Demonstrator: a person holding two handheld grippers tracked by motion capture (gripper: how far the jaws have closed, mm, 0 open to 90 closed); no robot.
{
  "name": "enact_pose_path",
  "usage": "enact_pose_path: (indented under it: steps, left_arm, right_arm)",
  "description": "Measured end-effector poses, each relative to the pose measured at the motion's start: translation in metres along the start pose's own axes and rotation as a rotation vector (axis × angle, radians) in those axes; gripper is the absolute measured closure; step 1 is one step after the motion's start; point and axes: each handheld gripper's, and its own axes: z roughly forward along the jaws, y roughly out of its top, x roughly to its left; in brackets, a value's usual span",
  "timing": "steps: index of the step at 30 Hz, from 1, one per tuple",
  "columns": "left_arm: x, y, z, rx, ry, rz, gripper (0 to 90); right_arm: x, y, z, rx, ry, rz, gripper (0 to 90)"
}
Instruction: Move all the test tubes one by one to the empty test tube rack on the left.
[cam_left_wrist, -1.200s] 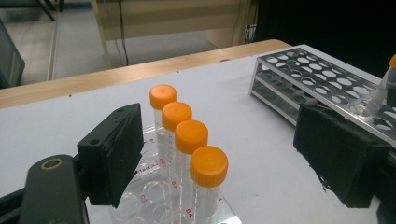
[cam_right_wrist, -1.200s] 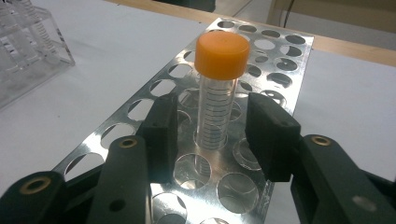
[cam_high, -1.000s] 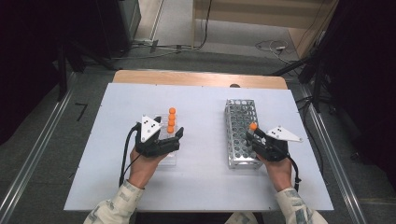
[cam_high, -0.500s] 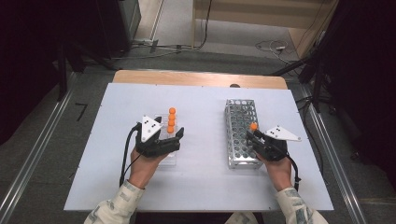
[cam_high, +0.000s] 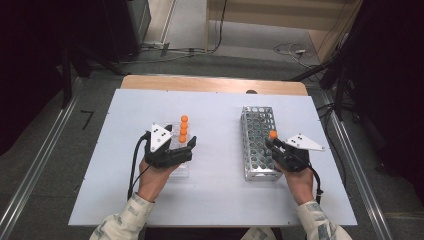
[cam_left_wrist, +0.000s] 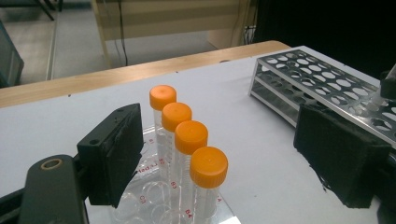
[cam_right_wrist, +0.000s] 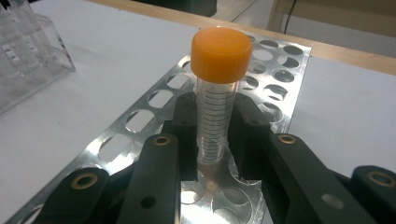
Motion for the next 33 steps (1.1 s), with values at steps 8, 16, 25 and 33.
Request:
enact_pose_path:
  steps: [8,16,25,33]
  left_arm:
    - [0.000,0.000,0.001,0.005,0.000,0.002,16.7]
    - [-0.001,-0.001,0.001,0.005,0.001,0.004,16.7]
    - [-0.001,-0.001,0.001,0.004,0.001,0.002,16.7]
    - [0.000,0.000,0.001,0.005,0.000,0.001,16.7]
  right_arm:
    - [0.002,0.011,-0.011,-0.041,-0.002,0.009,70.8]
    - [0.003,0.022,-0.023,-0.086,-0.003,0.014,70.8]
    - [0.010,0.034,-0.040,-0.133,0.028,0.015,70.8]
    - [0.028,0.037,-0.040,-0.132,0.096,-0.004,70.8]
